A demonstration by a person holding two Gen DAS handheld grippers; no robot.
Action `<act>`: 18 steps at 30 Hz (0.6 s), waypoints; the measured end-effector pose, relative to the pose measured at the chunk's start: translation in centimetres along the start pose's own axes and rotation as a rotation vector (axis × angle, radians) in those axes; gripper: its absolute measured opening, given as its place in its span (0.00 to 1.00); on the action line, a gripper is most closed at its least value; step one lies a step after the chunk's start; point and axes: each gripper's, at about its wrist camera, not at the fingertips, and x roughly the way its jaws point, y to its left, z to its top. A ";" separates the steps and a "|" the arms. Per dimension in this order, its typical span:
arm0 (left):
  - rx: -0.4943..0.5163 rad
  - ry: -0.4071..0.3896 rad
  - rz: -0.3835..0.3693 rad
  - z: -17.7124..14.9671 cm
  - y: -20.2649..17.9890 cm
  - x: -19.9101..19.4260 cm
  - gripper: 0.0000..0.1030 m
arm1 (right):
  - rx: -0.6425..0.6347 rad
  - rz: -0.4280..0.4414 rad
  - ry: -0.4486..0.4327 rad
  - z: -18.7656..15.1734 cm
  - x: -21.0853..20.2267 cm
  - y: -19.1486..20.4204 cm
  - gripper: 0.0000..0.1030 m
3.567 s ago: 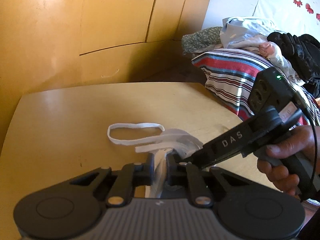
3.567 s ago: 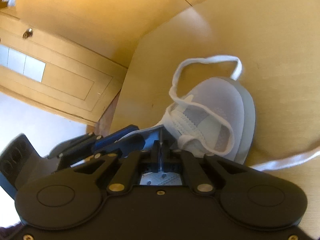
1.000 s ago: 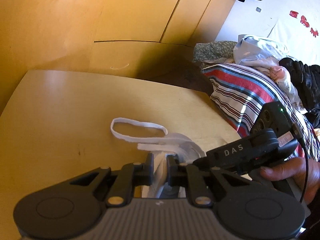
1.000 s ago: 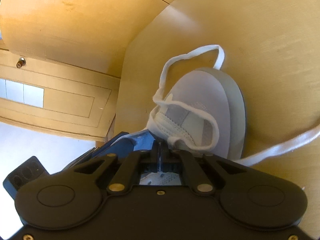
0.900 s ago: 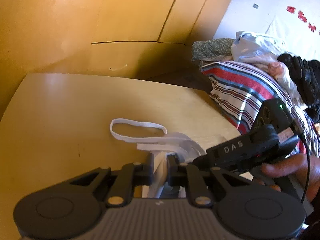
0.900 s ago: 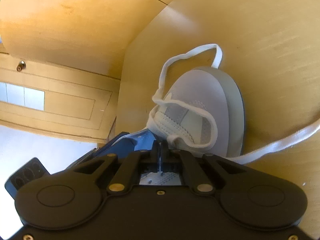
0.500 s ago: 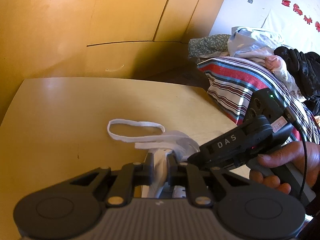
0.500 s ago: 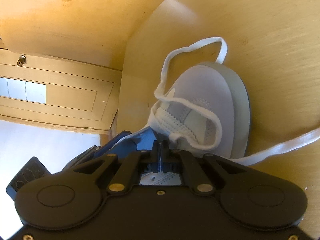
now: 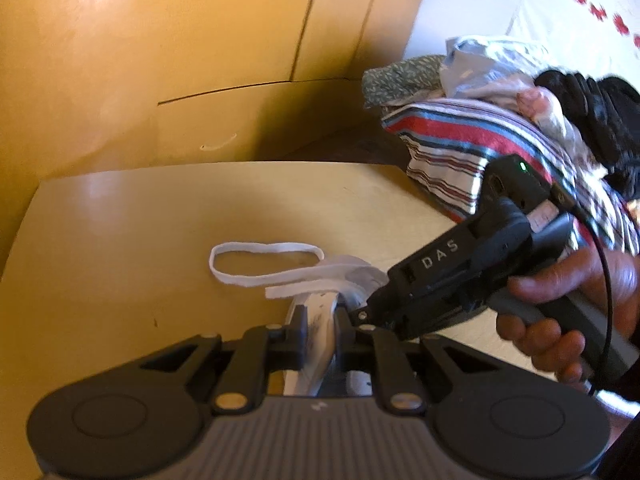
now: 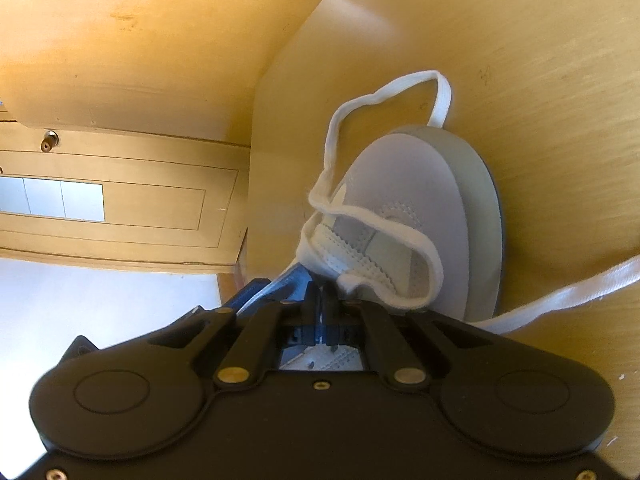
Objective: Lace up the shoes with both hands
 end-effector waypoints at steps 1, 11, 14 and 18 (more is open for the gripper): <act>0.014 0.001 0.001 0.0 -0.1 0.0 0.13 | -0.003 -0.003 0.002 0.1 0.1 0.2 0.00; 0.099 0.006 0.008 0.1 -0.7 -0.2 0.13 | -0.052 -0.033 0.003 0.2 0.0 1.4 0.00; 0.094 0.005 0.008 0.1 -0.4 -0.3 0.13 | -0.082 -0.062 -0.024 -0.1 -0.4 1.9 0.00; 0.089 0.006 0.004 0.1 -0.4 -0.2 0.13 | -0.153 -0.091 -0.069 -0.2 -1.8 2.8 0.00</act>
